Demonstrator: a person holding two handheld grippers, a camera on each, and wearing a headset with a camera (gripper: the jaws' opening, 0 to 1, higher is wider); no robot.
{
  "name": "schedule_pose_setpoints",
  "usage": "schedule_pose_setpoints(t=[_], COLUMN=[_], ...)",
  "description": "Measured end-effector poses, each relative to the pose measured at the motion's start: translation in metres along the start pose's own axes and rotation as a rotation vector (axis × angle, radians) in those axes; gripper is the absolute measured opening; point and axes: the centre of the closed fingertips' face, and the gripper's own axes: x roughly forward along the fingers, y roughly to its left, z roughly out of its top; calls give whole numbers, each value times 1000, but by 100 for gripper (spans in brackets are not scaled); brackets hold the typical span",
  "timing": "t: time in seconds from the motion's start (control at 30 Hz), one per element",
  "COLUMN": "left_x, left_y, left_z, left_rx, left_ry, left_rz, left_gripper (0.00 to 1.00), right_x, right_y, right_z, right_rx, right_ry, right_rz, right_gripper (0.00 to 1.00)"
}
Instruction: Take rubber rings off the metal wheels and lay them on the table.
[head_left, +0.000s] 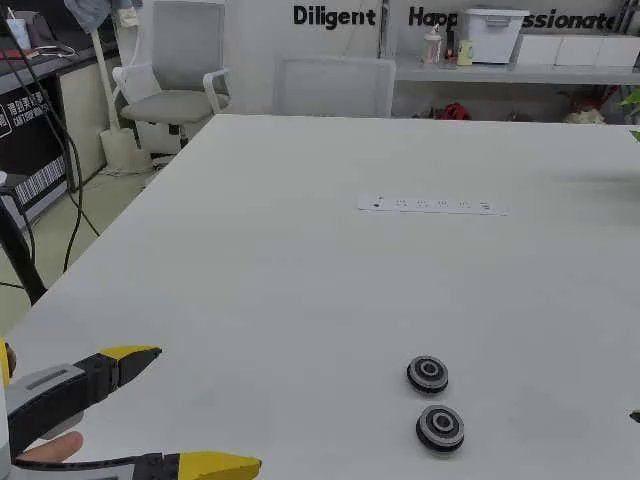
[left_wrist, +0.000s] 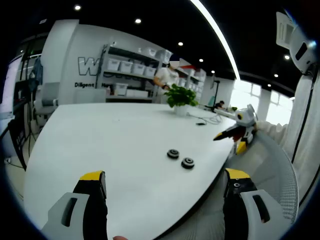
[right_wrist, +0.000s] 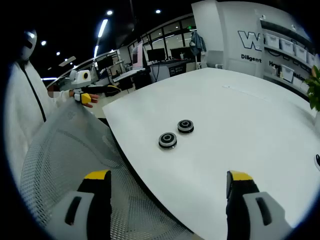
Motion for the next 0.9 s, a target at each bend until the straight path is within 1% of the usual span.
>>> schedule_pose_setpoints(t=[0.33, 0.9], left_x=[0, -2], left_y=[-2, -1], left_z=[2, 2], left_rx=[5, 2], left_ry=[0, -3], left_rz=[6, 7], left_gripper=[100, 100], right_x=[-1, 0], right_y=[1, 2], right_z=[0, -1], right_rx=[0, -2], right_ry=[6, 12], right_rz=[-1, -2], right_gripper=[92, 91])
